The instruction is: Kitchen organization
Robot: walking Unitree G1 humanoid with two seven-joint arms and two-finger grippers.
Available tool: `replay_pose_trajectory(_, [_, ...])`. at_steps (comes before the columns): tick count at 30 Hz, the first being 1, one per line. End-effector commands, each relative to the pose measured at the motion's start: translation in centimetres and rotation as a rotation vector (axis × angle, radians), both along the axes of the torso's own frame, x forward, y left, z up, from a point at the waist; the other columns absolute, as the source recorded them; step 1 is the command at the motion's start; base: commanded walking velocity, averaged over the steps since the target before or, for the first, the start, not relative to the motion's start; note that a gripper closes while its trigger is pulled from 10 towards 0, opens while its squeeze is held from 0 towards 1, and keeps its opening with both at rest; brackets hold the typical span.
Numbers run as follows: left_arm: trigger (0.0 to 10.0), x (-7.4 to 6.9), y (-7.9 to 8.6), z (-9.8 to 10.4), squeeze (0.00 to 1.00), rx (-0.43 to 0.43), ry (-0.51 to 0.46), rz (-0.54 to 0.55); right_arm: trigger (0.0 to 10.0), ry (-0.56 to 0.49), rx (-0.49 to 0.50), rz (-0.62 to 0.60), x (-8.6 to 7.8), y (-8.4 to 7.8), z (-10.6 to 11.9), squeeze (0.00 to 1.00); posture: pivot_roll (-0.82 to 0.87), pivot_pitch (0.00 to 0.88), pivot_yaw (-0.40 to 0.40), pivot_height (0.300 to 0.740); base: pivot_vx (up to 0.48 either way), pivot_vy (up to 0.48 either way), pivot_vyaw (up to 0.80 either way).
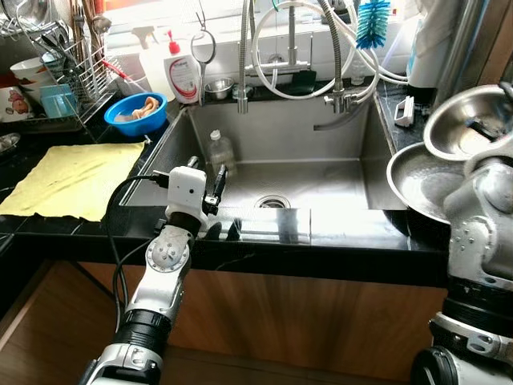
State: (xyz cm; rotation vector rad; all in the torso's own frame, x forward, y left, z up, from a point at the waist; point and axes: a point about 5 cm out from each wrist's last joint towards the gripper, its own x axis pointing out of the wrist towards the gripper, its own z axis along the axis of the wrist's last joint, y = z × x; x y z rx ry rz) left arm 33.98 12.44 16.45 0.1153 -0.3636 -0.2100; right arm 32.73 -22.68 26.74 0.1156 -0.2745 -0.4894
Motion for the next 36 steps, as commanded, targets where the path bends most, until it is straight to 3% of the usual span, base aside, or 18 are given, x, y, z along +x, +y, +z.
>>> replay_pose_trajectory(1, [10.0,0.1,0.4,0.2,0.0,0.007,-0.005,0.018,10.0,-0.041,-0.013,0.066,-0.1,1.1,0.2,0.0,-0.28,0.0,0.146,0.74,0.0,0.0,0.0])
replay_pose_trajectory(4, [10.0,0.1,0.4,0.2,0.0,0.003,-0.005,0.02,10.0,-0.046,-0.033,0.097,0.0,1.6,0.0,0.0,-0.28,0.0,0.146,0.74,0.0,0.0,0.0])
replay_pose_trajectory(10, [10.0,0.2,0.1,0.6,0.0,-0.061,-0.021,0.048,10.0,-0.073,-0.214,0.214,0.3,3.4,-0.6,0.0,-0.28,0.0,0.144,0.74,0.0,0.0,0.0])
replay_pose_trajectory(13, [10.0,0.3,-0.2,0.7,0.0,-0.071,-0.018,0.042,10.0,-0.061,-0.259,0.255,0.4,4.0,-1.3,0.0,-0.28,0.0,0.146,0.74,0.0,0.0,0.0])
replay_pose_trajectory(17, [10.0,0.3,-0.6,0.6,0.0,-0.075,-0.018,0.031,10.0,-0.026,-0.194,0.331,0.3,4.7,-4.1,0.0,-0.27,0.0,0.144,0.74,0.0,0.0,0.0])
replay_pose_trajectory(29, [10.0,0.3,-0.7,0.7,0.0,-0.087,-0.022,0.027,10.0,-0.032,-0.28,0.371,0.3,5.6,-4.3,0.0,-0.29,0.0,0.145,0.74,0.0,0.24,0.0])
replay_pose_trajectory(36, [10.0,0.1,-0.8,0.5,0.0,-0.088,-0.023,0.027,10.0,-0.043,-0.248,0.39,0.4,5.8,-4.2,0.0,-0.29,0.0,0.14,0.74,0.0,0.377,0.0])
